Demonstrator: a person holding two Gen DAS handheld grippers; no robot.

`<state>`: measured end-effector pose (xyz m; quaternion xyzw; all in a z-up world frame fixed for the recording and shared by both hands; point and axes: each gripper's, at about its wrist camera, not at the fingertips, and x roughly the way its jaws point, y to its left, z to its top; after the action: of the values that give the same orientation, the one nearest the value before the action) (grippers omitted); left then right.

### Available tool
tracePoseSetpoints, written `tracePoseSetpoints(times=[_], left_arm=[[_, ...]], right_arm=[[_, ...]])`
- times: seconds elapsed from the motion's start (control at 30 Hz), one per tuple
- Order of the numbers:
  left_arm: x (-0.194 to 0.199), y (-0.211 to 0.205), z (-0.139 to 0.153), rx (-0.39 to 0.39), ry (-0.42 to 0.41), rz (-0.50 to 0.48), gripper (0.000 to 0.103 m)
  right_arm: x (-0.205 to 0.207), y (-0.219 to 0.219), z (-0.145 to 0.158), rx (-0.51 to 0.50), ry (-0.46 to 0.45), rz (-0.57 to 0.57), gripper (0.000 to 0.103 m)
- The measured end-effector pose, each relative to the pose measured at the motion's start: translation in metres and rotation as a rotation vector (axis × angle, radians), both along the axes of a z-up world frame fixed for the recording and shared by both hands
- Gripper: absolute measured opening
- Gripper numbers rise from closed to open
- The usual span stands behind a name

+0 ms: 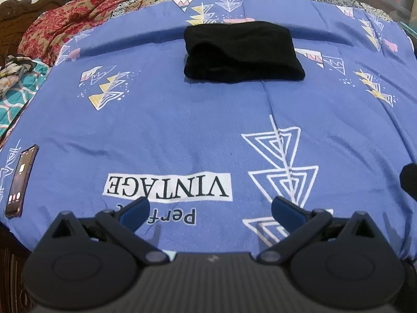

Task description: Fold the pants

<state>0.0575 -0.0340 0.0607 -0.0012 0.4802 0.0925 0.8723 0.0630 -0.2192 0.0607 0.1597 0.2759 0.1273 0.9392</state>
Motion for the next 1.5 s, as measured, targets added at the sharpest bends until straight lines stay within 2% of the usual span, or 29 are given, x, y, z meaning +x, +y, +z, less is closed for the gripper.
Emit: tracePoseSetpoints(times=[0.53, 1.5], left_arm=[[-0.005, 0.004, 0.013, 0.01, -0.037, 0.006, 0.103], [0.0, 0.011, 0.002, -0.01, 0.016, 0.031, 0.103]], right_arm=[[-0.003, 0.003, 0.004, -0.002, -0.017, 0.001, 0.094], [-0.005, 0.007, 0.001, -0.01, -0.004, 0.004, 0.094]])
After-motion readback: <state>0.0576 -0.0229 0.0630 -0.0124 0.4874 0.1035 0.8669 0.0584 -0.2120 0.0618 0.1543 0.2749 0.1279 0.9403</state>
